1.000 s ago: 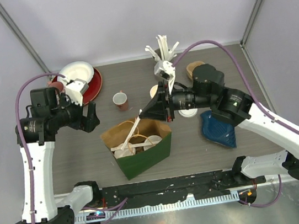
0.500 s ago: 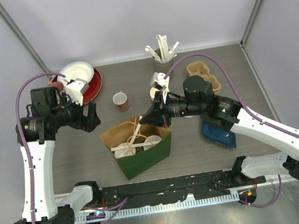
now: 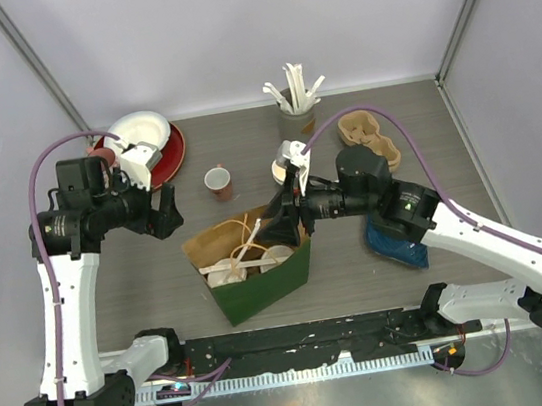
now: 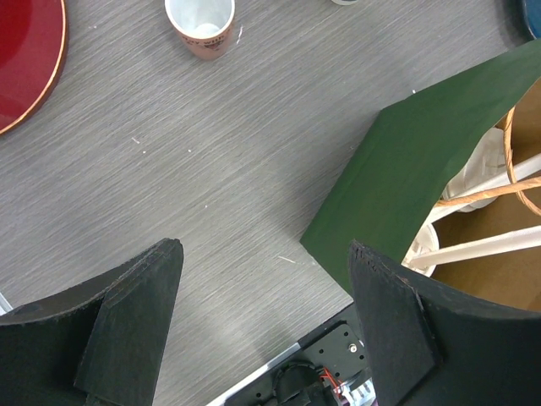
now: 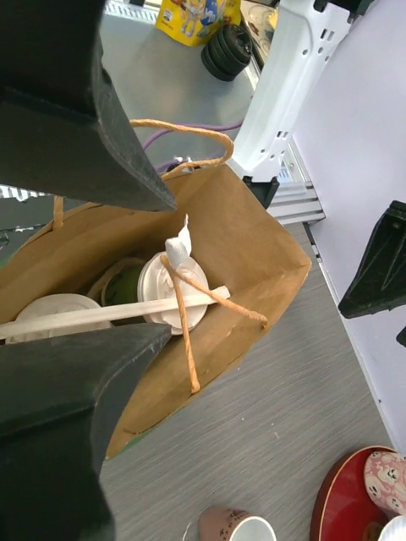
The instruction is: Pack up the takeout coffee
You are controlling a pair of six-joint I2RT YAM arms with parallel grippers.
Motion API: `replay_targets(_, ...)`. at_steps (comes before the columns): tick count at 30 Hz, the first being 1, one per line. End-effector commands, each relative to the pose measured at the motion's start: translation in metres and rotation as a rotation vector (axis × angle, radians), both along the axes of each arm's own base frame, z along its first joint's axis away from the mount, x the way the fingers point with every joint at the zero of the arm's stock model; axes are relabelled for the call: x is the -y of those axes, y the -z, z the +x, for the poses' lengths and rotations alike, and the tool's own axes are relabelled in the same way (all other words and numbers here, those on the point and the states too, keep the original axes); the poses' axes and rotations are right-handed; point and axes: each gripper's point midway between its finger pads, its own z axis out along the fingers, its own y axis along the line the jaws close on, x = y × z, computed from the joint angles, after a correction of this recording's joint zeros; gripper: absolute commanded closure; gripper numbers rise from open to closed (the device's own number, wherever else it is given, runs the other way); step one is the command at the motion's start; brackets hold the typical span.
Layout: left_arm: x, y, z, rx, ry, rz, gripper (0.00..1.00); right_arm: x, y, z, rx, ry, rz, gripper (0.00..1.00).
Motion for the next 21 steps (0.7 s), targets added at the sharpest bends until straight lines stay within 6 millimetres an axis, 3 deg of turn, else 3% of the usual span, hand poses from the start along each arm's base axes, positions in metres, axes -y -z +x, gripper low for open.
replay_targets(1, 0.003, -0.005, 0.003, 0.031, 0.021, -0.015, 0.17, 0.008, -0.024, 0.005, 0.089, 0.047, 0.043, 0.34)
replay_targets(9, 0.004, -0.005, 0.002, 0.033, 0.027, -0.015, 0.17, 0.011, -0.038, 0.003, 0.114, 0.047, 0.066, 0.36)
replay_targets(17, 0.004, -0.005, 0.002, 0.03, 0.031, -0.018, 0.17, 0.012, -0.073, -0.004, 0.138, 0.031, 0.165, 0.35)
replay_targets(21, 0.004, -0.005, 0.001, 0.032, 0.035, -0.016, 0.17, 0.003, -0.063, -0.002, 0.109, 0.006, 0.132, 0.44)
